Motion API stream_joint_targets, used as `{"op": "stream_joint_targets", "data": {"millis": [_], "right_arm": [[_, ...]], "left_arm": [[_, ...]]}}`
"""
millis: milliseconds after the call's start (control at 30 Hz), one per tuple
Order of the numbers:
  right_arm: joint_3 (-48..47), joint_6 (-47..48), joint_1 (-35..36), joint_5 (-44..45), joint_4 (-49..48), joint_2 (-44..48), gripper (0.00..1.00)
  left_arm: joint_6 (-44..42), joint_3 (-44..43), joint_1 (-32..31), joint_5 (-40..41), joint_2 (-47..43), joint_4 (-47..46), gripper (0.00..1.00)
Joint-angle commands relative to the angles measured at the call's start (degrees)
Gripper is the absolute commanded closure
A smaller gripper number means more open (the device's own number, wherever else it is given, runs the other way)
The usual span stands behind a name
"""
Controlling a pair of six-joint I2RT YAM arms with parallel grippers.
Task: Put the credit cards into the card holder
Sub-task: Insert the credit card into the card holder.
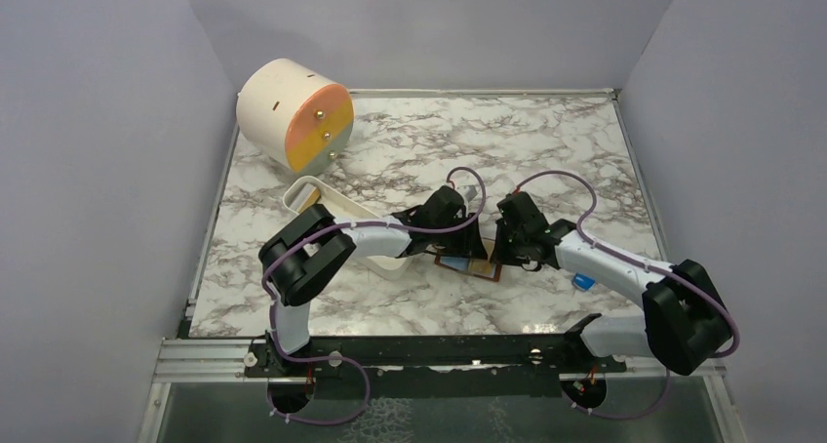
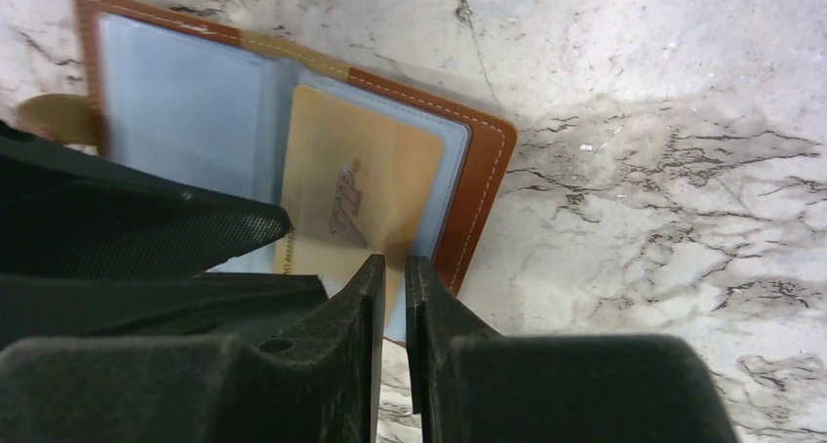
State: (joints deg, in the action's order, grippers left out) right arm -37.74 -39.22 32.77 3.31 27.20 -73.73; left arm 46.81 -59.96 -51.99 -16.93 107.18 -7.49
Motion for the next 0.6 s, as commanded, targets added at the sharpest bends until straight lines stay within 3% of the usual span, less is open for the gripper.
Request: {"op": "stream_joint_targets", "data": {"millis": [0,167,567], "right_arm": [[1.5,0.3,-0.2,2.4,-2.7,-1.5,0.86],[0.8,1.5,-0.4,2.6,-2.8,-2.4,0.86],[-2.3,3.2,-0.5,0.3,-1.7,-0.1,0.86]], "left_arm": [[4.6,2.1,-0.2,-4.8,1.2,-7.0,0.61],[5.0,1.6,-0.2,-5.6,0.3,-7.4,0.61],[-7.6,-3.9,2.6,3.8,-7.3,11.0,0.58]]}}
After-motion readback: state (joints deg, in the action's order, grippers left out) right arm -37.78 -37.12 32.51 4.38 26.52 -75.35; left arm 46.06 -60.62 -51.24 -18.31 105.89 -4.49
